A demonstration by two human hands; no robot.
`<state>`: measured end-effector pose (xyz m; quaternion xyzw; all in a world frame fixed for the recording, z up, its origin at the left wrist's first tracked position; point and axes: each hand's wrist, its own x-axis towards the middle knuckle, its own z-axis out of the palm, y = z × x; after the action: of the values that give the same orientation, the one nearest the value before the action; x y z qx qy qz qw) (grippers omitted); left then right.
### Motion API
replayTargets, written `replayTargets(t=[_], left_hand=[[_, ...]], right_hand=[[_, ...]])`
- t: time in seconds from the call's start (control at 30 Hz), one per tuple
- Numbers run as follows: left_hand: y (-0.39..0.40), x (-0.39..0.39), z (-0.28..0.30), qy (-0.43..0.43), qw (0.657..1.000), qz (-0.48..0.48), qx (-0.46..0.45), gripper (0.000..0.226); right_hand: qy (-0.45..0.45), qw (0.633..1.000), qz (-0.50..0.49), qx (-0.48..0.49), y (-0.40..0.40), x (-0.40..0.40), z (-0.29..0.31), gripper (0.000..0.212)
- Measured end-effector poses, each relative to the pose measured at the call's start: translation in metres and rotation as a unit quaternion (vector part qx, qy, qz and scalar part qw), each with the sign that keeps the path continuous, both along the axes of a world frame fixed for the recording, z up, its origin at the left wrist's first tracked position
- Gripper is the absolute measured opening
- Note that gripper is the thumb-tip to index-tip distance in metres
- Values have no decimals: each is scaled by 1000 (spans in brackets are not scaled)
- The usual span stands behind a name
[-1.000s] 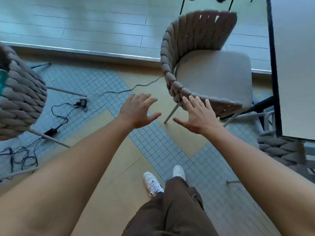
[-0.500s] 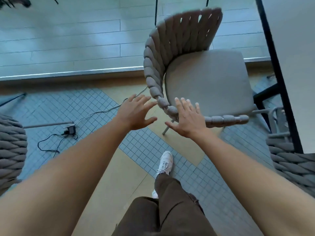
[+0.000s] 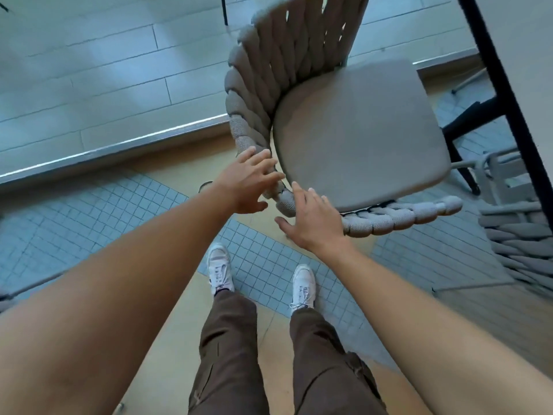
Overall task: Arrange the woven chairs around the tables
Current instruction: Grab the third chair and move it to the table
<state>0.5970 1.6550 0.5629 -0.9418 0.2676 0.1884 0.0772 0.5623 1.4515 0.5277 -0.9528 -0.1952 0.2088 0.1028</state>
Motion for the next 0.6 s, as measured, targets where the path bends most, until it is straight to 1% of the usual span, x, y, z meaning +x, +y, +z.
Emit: replayTargets(t=[0.07, 0.13, 0.23, 0.33, 0.4, 0.47, 0.6], left_hand=[[9, 16, -6, 1, 998, -44, 38, 79], [16, 35, -11, 3, 993, -106, 51, 73], [18, 60, -15, 4, 983, -183, 28, 55], [17, 75, -18, 25, 969, -246, 0, 39], [15, 78, -19, 56, 964, -261, -14, 32], [15, 81, -22, 72, 962, -262, -19, 31], [12, 83, -28, 58, 955, -290, -31, 31]], right_hand=[[-40, 999, -34, 0, 12, -1, -1, 82], [-63, 995, -74, -22, 28, 1, -2, 74], [-73, 989, -108, -67, 45, 3, 0, 56], [-95, 985, -128, -65, 49, 5, -5, 44], [-126, 982, -133, -51, 45, 3, -7, 42], [-143, 979, -137, -37, 43, 1, -7, 43], [-135, 978, -152, -46, 41, -1, -5, 44]])
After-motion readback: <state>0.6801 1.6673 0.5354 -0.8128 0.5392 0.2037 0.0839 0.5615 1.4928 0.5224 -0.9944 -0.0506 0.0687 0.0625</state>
